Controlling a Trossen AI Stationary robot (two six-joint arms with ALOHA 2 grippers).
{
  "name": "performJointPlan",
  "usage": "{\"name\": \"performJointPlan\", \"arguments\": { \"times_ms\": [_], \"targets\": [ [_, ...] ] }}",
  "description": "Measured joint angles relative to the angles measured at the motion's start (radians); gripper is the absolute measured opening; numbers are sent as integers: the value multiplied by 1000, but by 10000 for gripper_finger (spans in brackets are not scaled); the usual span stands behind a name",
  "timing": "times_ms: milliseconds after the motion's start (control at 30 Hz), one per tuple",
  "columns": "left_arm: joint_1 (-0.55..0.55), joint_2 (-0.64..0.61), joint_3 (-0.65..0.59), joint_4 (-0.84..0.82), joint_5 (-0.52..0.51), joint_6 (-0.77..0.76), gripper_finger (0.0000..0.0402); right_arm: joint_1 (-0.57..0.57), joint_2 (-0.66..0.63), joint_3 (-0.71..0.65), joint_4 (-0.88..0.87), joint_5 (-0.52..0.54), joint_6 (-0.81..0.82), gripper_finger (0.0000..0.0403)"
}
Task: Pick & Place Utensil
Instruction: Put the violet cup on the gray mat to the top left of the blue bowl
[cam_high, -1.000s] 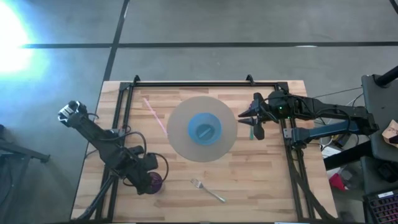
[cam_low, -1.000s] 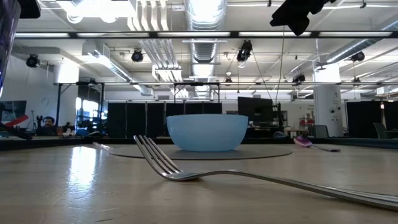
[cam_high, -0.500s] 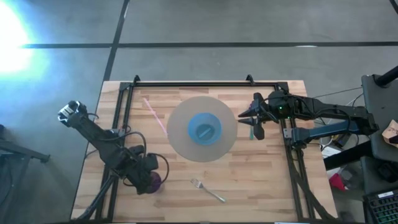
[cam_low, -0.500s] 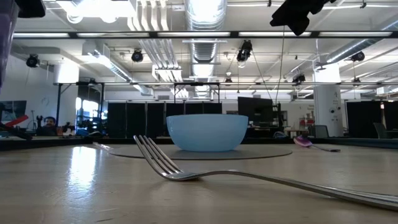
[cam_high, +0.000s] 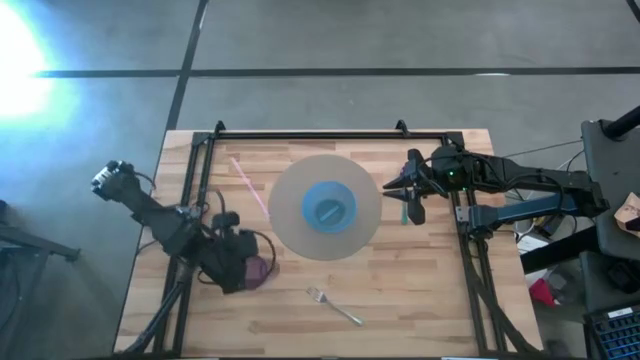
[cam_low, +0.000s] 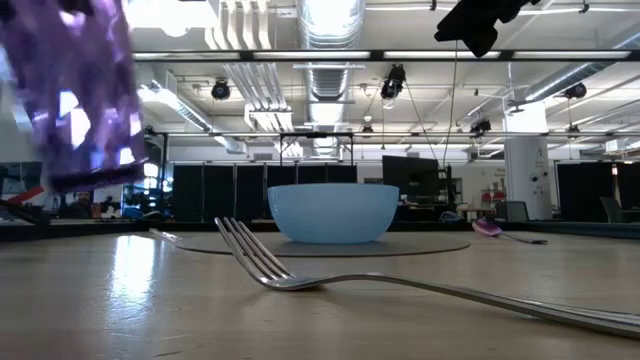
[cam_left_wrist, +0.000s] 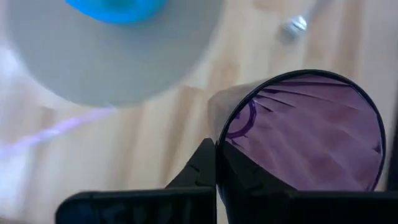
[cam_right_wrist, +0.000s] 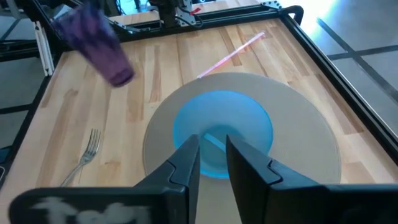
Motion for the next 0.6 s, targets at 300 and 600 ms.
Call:
{"name": "performJointPlan", "arguments": {
  "times_ms": [300, 600],
  "targets": [
    [233, -46, 167, -83, -216, 224, 3, 0, 0, 0, -2, 0, 0, 68],
    [624, -50, 253, -38, -219, 461, 1, 0, 1, -12, -1, 0, 4, 68]
  ]
}}
